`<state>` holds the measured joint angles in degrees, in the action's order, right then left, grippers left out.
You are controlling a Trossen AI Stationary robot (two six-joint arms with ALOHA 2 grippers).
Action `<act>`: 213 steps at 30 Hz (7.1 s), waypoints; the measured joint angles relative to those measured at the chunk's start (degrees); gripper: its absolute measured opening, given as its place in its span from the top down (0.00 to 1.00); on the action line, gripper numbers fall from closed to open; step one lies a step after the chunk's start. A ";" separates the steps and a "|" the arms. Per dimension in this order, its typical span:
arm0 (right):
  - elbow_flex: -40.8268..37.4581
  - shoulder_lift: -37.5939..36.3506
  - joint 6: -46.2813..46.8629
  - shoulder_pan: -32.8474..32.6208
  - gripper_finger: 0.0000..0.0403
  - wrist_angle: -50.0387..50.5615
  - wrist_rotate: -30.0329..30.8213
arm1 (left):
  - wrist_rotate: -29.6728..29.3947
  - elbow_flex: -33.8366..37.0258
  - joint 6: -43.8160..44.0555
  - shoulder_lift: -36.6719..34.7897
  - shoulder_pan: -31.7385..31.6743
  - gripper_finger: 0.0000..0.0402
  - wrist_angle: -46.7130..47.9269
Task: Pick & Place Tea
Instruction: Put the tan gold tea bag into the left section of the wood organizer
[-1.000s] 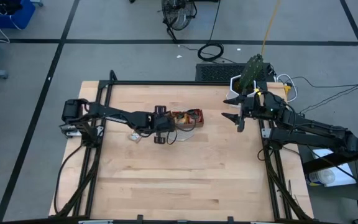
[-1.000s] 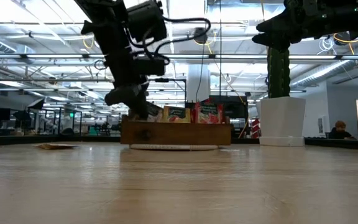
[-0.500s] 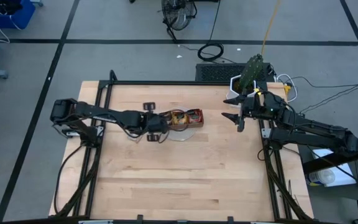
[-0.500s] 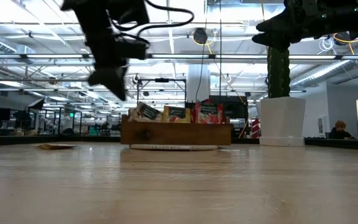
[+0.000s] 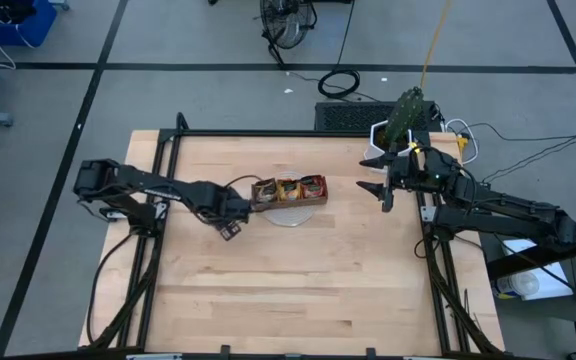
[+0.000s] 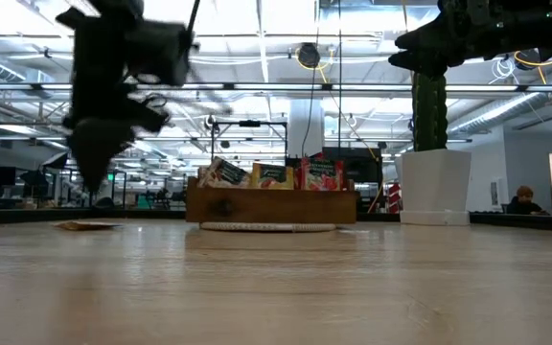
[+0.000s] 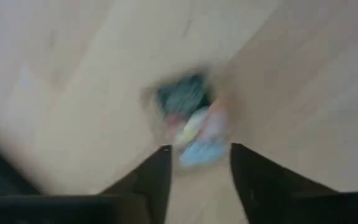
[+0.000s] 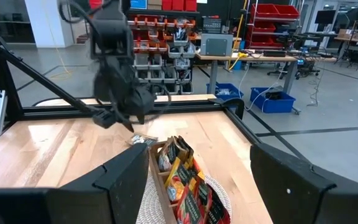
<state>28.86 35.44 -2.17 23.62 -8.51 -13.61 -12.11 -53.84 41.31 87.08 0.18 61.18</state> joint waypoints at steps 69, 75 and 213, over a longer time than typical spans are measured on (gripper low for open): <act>0.00 0.02 0.00 -0.11 0.35 0.17 -0.03 | -0.78 12.44 1.33 -3.88 -6.18 0.96 -23.10; 0.00 0.00 -0.02 -0.11 0.35 0.07 -0.02 | -2.98 11.99 2.83 -5.37 -2.73 0.99 -23.52; -0.02 0.92 3.02 -0.11 0.35 -0.22 -0.15 | -42.29 7.17 -5.33 11.22 2.04 0.47 -67.33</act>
<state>28.84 36.36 0.84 23.51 -8.73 -13.76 -54.40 -46.68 35.98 98.30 2.22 -6.15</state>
